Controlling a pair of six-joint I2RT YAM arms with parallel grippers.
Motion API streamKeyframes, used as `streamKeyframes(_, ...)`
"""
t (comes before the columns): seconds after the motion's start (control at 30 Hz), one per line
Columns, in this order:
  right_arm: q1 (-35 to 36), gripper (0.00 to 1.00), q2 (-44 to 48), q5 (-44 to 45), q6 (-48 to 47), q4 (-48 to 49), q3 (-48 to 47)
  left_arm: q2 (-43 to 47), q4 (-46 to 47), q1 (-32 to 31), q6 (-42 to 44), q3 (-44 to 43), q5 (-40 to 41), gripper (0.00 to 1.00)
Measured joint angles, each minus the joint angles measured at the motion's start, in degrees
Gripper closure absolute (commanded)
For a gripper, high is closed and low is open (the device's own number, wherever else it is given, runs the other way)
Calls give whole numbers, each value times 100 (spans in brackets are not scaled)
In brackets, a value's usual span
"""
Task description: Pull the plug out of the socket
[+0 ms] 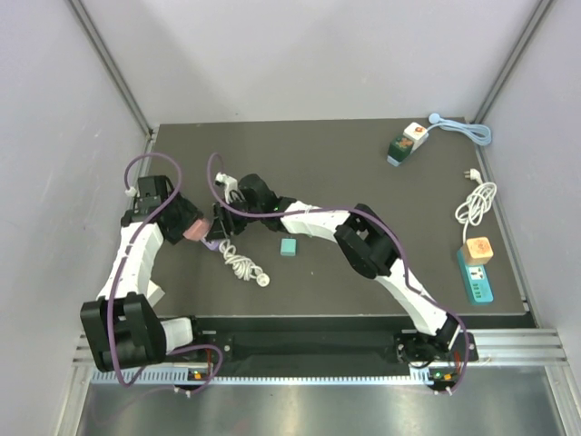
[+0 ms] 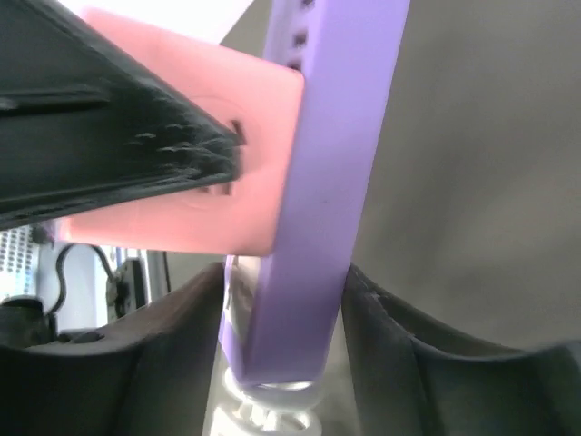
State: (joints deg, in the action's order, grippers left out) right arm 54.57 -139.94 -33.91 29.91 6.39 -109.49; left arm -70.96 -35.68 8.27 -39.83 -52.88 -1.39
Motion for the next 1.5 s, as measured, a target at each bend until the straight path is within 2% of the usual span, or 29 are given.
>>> streamKeyframes(0.03, -13, 63, -11, -9, 22, 2, 2, 39, 0, 13, 26, 9, -33, 100)
streamKeyframes(0.07, -33, 74, -44, -13, 125, 39, 7, 85, 0, 13, 79, 17, -59, 100)
streamKeyframes(0.1, -61, 77, -66, -9, 245, 125, 39, 133, -7, 13, 107, 33, -87, 100)
streamKeyframes(0.23, -125, 100, -76, -118, 584, 459, 162, 256, 35, 9, 208, 85, -175, 100)
streamKeyframes(0.6, -118, 100, -264, -153, 1523, 509, 120, 522, 278, 26, 428, 396, -175, 100)
streamKeyframes(0.97, -120, 100, -452, -203, 1797, -142, -282, 367, 164, 39, 136, 380, -17, 100)
streamKeyframes(1.5, -299, 100, -638, -721, 2326, 129, -313, 356, 348, 94, 125, 428, -389, 100)
